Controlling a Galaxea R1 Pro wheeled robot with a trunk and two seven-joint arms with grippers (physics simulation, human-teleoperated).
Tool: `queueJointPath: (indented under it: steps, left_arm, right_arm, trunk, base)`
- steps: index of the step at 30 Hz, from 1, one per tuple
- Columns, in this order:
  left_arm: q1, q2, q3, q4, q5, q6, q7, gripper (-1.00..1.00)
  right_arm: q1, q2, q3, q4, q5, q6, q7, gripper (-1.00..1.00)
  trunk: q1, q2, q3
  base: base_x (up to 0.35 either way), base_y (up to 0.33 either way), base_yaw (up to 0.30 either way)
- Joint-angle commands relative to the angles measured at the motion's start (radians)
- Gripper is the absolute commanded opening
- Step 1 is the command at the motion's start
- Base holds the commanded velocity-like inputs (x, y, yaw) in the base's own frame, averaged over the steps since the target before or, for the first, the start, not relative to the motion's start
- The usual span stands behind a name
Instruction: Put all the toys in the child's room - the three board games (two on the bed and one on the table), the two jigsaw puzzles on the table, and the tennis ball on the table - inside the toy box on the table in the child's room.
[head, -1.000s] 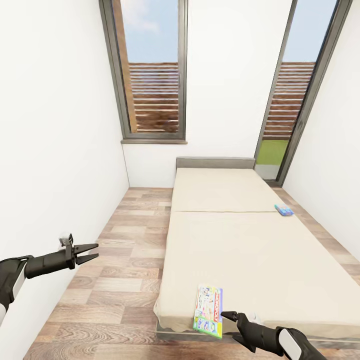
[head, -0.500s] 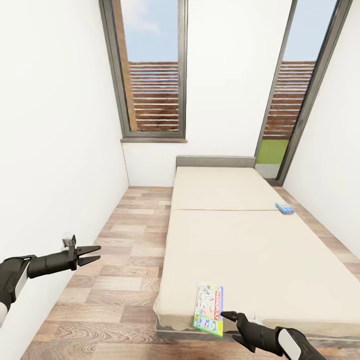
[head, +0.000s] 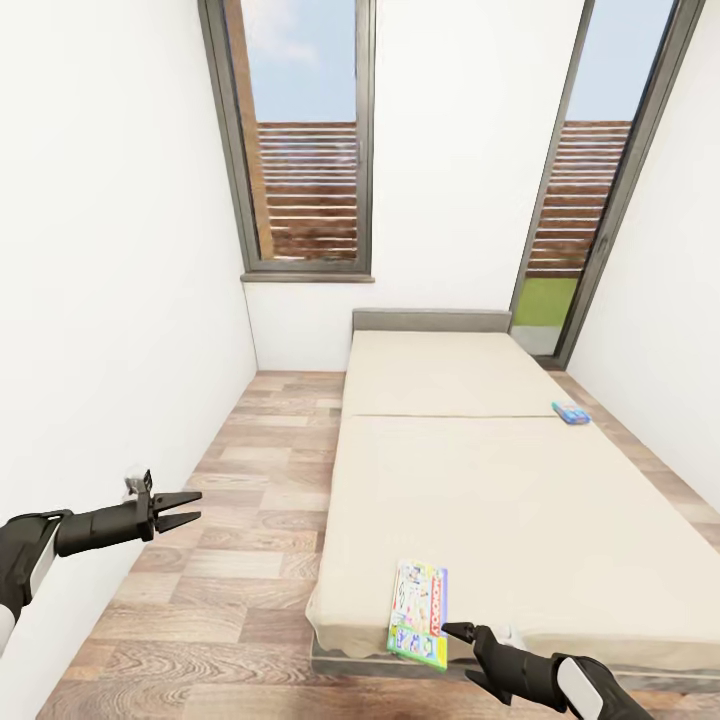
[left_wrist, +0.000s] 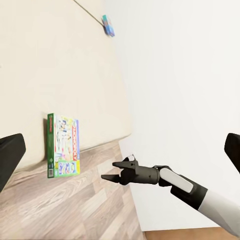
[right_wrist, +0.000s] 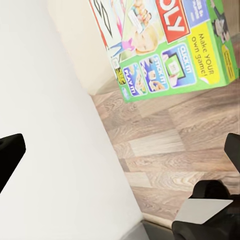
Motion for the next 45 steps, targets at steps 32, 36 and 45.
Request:
queueJointPath:
  steps: [32,36,45]
  left_arm:
    - [-0.001,0.001,0.001,0.000,-0.004,0.015,-0.006,1.00]
    - [-0.001,0.001,0.001,0.000,-0.004,0.015,-0.006,1.00]
    - [-0.001,0.001,0.001,0.000,-0.004,0.016,-0.006,1.00]
  right_arm:
    - [-0.001,0.001,-0.006,0.000,0.000,0.005,0.004,1.00]
    - [-0.001,0.002,-0.006,0.000,0.000,0.004,0.004,1.00]
    - [-0.001,0.003,-0.006,0.000,0.000,0.003,0.004,1.00]
  trunk:
    - [0.123,-0.225,-0.101]
    - [0.138,-0.253,-0.114]
    - [0.173,-0.316,-0.142]
  base:
    - [0.000,0.000,0.000]
    - [0.000,0.000,0.000]
    - [0.000,0.000,0.000]
